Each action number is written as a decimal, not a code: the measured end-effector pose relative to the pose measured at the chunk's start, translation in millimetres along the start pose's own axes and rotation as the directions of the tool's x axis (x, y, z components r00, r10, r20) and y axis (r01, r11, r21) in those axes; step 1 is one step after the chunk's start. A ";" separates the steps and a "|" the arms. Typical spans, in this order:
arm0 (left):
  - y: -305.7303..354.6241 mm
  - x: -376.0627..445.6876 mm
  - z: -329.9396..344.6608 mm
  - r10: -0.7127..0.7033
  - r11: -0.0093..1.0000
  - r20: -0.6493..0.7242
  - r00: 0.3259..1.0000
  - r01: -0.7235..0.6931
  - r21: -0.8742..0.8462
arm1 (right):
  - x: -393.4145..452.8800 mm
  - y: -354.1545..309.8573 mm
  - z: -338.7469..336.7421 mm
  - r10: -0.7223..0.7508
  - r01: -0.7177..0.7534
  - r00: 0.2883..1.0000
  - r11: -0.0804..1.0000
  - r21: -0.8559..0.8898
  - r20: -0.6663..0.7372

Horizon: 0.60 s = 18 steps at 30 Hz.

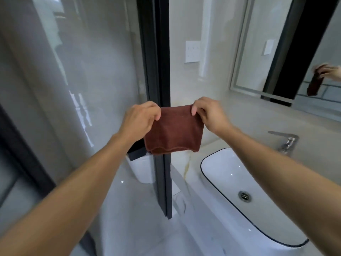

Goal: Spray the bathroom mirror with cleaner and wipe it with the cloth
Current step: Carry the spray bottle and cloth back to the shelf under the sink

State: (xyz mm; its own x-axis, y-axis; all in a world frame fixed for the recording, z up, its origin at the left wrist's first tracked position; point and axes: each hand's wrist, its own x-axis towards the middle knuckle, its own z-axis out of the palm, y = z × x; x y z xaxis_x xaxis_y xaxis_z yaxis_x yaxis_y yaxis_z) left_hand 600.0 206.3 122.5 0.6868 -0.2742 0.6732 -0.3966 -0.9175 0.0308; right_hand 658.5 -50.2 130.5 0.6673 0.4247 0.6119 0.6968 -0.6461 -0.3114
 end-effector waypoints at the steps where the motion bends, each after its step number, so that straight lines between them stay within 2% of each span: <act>1: -6.4 -11.3 0.6 -0.047 0.998 -0.013 0.999 0.048 0.038 | -1.8 -7.2 14.2 -0.012 0.013 1.000 1.000 0.018 -0.009; 5: -30.4 -50.0 4.8 -0.171 0.974 -0.113 0.979 0.185 0.130 | -5.7 -36.1 65.5 -0.029 0.030 0.999 0.999 0.027 -0.034; 10: -50.7 -97.5 14.5 -0.360 0.911 -0.137 0.923 0.379 0.162 | -10.4 -62.6 121.3 -0.054 0.053 0.998 0.998 0.015 0.026; 18: -55.2 -203.1 77.2 -0.549 0.811 -0.013 0.836 0.536 0.235 | -91.3 -68.9 229.0 0.073 -0.085 0.974 0.995 0.047 0.214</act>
State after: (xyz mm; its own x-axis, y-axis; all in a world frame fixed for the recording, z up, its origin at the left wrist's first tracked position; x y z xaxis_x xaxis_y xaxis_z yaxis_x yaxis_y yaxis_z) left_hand 529.5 290.4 -73.0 0.7835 0.2779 0.5559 0.1898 -0.9587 0.2118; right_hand 609.8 100.7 -70.4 0.7572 0.5021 0.4177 0.6492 -0.6492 -0.3964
